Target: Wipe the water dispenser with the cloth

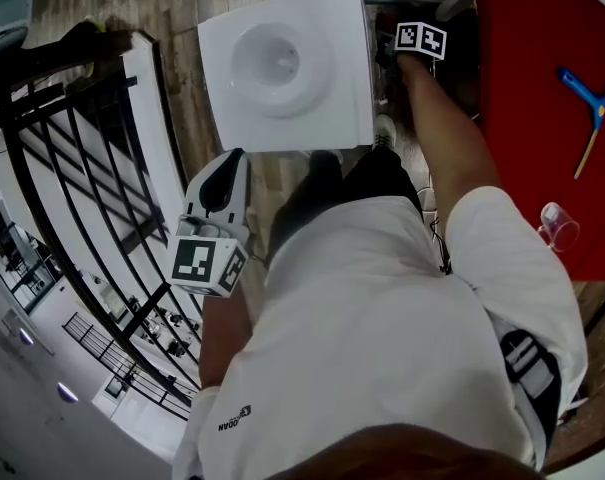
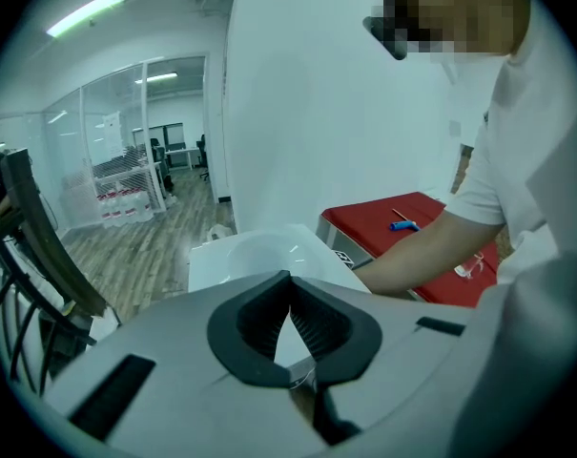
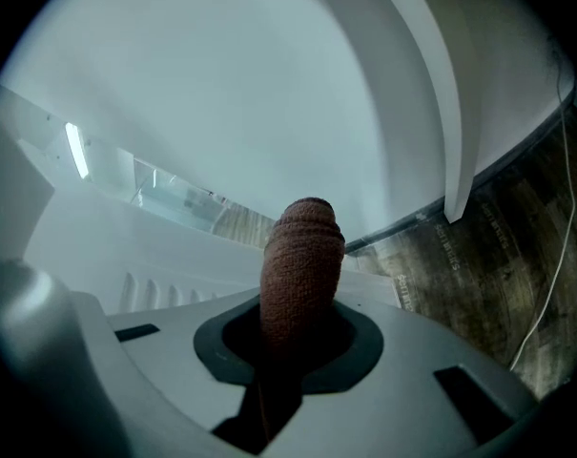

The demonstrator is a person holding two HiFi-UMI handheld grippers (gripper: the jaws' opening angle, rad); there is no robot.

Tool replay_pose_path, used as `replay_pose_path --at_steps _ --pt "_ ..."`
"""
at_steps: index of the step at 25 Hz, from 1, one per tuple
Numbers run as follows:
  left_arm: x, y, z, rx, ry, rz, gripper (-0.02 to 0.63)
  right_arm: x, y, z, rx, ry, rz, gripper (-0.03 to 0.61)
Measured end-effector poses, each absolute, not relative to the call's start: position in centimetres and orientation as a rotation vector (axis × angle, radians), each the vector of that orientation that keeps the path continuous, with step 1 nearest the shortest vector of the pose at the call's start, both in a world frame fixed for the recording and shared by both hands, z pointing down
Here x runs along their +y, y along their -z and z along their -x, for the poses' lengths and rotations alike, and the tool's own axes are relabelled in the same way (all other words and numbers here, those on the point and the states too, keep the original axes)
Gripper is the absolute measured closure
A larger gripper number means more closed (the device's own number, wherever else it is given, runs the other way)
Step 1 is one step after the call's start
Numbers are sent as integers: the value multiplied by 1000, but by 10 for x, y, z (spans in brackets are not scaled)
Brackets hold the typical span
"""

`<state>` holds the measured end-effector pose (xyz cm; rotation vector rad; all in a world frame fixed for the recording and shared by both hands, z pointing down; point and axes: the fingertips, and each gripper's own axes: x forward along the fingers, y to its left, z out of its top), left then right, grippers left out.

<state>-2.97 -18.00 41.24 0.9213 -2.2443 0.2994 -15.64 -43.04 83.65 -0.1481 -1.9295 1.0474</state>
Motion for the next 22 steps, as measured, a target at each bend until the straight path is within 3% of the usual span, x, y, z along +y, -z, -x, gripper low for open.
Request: replay_pose_path --at_steps 10,22 --pt "-162 -394 21 -2322 -294 -1001 621 -444 -763 123 -2032 -1072 186 528" --pt "-104 -405 30 -2344 -12 -1045 621 -443 -614 62 -2307 -1058 132 528"
